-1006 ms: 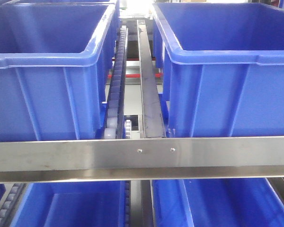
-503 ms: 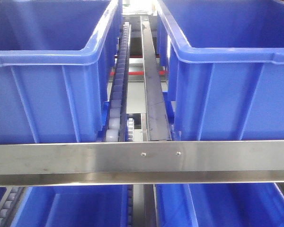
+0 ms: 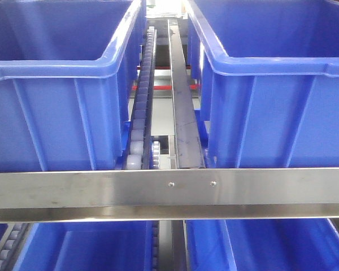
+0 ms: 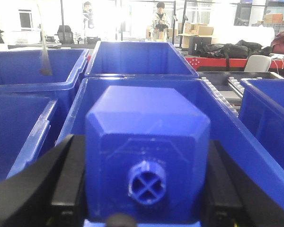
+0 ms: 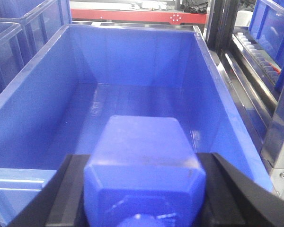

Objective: Pick and sort blue part to right shelf

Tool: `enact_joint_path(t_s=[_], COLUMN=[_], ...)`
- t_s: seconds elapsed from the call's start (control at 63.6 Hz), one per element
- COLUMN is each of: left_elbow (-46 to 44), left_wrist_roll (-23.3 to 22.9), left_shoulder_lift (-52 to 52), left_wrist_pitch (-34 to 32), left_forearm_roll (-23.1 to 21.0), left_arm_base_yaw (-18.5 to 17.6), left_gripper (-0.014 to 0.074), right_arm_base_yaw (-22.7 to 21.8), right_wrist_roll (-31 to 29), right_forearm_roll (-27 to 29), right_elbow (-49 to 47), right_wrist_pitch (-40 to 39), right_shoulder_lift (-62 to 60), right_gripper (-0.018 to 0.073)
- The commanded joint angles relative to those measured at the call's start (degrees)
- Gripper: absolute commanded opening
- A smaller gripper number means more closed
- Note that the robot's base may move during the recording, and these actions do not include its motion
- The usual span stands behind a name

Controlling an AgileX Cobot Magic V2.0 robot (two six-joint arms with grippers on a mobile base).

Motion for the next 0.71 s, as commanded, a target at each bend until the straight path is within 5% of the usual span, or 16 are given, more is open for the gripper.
enact_joint_path(t_s=[0.0,0.33,0.487,0.692], left_elbow=[-1.64,-2.01,-4.17,-7.89], left_wrist_roll=[0.05,0.05,0.05,0.05], left_shoulder_lift=[0.78,3.08,10.98,23.50], left_wrist_pitch=[-5.48,-5.70,-8.06,-11.58], left_forearm_roll=[0.01,-3.14,-0.88,5.46], left_arm_base_yaw=[0.01,-1.09,-6.69,-13.72], left_gripper=[0.0331,0.0331,0.0331,0.0331], right_arm_base_yaw=[-0.42,2.12,5.91,6.49], right_wrist_roll=[-0.08,-0.13,-0.17,-0.17], right_forearm_roll=[0.00,-1.51,-7.05,-7.47], right_elbow=[-1.75,-5.13,-9.77,-14.86], right_wrist_pitch=[-6.03,-5.69,-7.40,-15.46], right_shoulder_lift=[0.34,3.29,12.07,25.51], right_gripper=[0.0414,0.0414,0.0414,0.0414])
